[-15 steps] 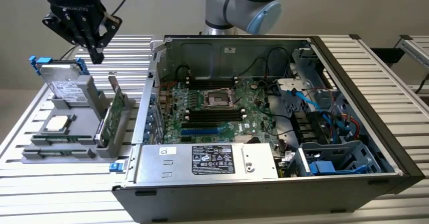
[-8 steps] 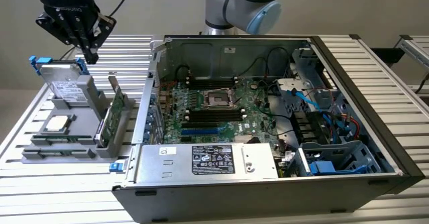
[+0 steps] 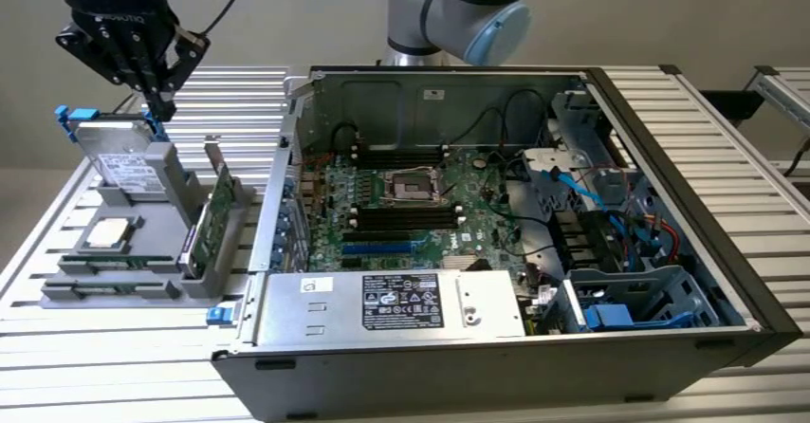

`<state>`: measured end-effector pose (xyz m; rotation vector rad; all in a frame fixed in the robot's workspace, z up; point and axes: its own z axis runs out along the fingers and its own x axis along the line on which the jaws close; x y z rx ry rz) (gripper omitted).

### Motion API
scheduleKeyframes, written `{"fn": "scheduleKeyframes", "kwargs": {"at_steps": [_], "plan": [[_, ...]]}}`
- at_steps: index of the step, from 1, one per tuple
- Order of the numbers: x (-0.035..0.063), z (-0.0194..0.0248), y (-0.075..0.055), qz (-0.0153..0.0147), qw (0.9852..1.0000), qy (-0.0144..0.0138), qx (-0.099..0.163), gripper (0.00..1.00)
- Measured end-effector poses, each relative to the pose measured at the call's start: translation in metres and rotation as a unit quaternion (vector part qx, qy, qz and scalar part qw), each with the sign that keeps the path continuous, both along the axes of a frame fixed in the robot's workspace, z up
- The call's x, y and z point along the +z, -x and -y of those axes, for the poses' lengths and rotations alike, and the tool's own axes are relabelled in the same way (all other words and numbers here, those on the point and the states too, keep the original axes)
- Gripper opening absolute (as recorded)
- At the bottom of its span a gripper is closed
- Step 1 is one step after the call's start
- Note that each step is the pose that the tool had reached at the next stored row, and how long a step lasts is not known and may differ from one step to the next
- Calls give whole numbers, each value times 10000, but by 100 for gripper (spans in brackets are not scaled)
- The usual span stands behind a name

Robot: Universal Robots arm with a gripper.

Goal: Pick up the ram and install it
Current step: 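Reach for the ram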

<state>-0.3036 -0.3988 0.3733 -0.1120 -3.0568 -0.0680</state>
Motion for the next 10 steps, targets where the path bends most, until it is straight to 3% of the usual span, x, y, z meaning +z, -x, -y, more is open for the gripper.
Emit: {"fn": "scheduleKeyframes", "kwargs": {"at_steps": [4,10], "plan": [[-4,0,41,-61,10000,0,0,10],[-15,0,106,-175,9998,0,1,10]]}}
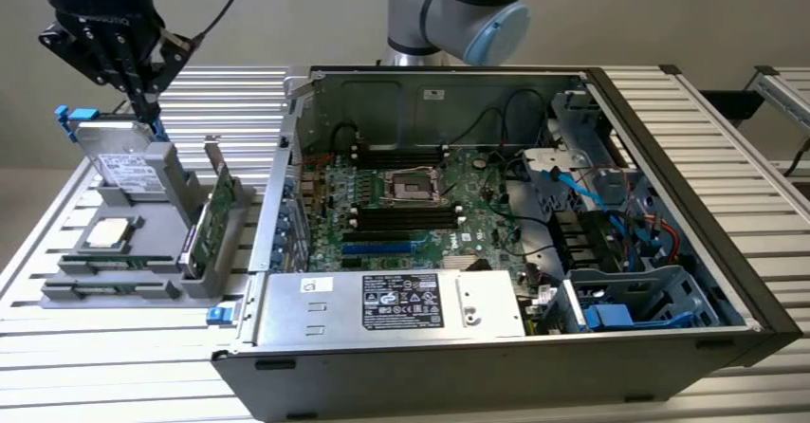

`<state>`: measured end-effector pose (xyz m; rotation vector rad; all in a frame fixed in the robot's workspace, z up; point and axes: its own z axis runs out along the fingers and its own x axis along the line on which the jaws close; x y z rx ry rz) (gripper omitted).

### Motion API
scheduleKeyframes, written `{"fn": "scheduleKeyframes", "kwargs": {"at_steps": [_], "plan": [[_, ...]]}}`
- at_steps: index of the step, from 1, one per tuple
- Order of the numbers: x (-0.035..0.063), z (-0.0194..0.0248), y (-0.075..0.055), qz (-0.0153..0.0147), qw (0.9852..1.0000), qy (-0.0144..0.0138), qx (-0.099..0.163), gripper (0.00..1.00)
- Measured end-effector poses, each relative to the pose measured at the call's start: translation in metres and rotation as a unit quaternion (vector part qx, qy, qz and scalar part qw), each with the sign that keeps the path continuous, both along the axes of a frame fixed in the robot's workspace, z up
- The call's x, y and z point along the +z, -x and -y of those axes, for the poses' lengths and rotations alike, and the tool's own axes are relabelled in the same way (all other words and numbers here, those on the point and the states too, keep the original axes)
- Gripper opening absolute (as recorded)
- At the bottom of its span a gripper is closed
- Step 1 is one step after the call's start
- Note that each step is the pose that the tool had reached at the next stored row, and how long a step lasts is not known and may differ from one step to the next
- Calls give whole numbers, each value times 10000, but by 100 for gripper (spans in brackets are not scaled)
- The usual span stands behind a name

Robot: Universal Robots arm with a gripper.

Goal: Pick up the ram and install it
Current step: 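Reach for the ram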

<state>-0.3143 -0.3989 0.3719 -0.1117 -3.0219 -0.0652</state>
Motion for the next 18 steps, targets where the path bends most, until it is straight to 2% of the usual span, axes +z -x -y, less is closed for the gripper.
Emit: {"fn": "scheduleKeyframes", "kwargs": {"at_steps": [2,4,10,14,18], "plan": [[-3,0,27,-35,10000,0,-1,10],[-6,0,69,-54,10000,0,-1,10],[-21,28,303,-68,10000,0,-1,10],[-38,84,447,-68,10000,0,1,10],[-42,172,511,-67,10000,-7,12,10]]}}
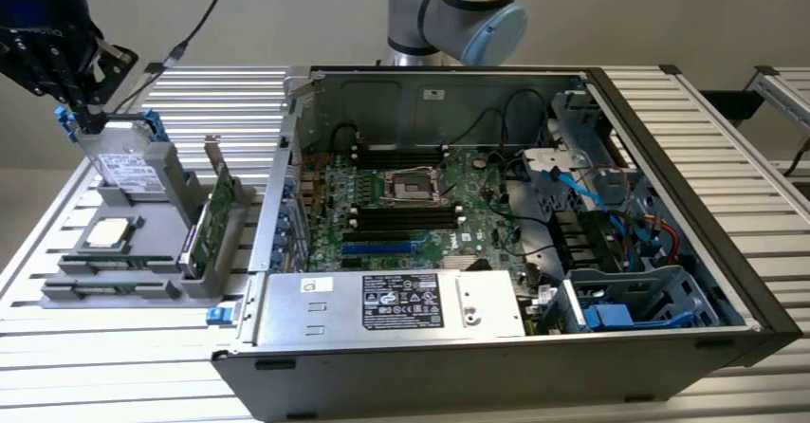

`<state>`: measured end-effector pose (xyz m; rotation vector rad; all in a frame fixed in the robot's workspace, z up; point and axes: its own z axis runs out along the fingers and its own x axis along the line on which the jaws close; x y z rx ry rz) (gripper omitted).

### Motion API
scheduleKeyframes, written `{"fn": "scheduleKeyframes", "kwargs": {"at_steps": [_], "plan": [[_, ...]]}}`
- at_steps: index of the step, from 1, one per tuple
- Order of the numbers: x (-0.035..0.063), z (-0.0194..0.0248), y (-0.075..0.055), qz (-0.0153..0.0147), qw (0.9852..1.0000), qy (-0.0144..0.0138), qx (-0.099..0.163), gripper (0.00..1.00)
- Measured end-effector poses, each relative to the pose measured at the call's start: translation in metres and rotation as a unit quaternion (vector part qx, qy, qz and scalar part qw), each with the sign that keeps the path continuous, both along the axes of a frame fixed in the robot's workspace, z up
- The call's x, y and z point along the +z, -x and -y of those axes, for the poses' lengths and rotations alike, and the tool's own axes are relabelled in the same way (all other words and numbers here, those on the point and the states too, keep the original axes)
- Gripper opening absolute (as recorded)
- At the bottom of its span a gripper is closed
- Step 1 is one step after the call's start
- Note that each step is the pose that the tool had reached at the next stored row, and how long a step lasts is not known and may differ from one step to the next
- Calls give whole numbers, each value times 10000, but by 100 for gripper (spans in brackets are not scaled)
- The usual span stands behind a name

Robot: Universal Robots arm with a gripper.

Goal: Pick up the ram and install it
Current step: 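Reach for the ram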

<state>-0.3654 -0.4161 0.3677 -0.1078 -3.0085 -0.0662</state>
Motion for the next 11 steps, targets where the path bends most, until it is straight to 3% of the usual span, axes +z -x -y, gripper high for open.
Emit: {"fn": "scheduleKeyframes", "kwargs": {"at_steps": [4,11], "plan": [[-1,90,24,28,10000,-6,24,10],[-3,157,44,153,9998,-6,163,10]]}}
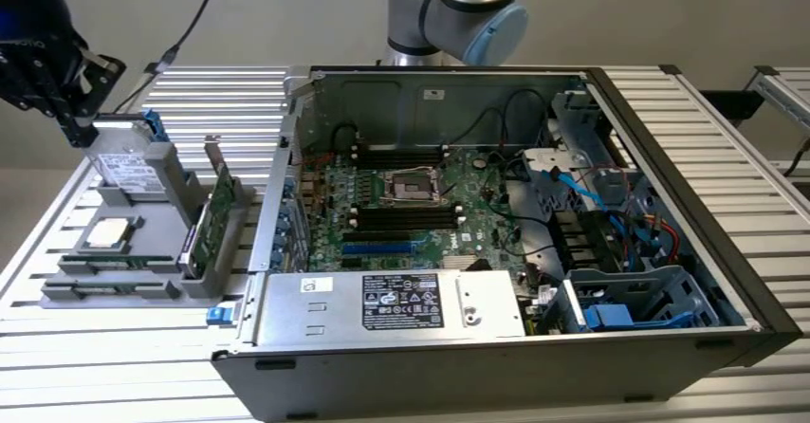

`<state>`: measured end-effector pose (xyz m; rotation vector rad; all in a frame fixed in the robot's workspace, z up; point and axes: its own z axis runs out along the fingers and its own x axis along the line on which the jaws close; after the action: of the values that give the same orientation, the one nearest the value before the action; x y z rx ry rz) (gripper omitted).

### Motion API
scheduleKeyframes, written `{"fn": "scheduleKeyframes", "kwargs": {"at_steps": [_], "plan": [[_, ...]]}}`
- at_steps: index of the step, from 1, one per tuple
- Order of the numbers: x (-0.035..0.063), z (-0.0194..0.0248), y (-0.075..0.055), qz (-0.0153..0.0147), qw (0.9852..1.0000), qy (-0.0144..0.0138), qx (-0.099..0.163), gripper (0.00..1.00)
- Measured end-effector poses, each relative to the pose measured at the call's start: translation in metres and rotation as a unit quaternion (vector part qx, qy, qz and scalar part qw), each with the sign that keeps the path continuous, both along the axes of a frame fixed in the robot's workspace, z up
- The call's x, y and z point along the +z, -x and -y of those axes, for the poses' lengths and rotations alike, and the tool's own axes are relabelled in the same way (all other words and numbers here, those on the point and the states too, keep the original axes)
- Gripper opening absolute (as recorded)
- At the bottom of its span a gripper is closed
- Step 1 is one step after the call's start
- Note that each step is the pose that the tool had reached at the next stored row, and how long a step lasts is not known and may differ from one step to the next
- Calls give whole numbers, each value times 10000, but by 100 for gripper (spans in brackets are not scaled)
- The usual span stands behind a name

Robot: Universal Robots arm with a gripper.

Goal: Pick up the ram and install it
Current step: 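Reach for the ram, then pick up the ram and move it above insertion slot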

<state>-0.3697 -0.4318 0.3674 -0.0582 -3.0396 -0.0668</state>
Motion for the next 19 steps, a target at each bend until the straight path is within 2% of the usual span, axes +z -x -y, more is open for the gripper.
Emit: {"fn": "scheduleKeyframes", "kwargs": {"at_steps": [4,8,10,19], "plan": [[-7,11,12,104,9999,0,103,10],[-19,15,49,179,9997,0,158,10],[-23,16,94,190,9997,0,165,10],[-23,15,99,191,9997,0,164,10]]}}
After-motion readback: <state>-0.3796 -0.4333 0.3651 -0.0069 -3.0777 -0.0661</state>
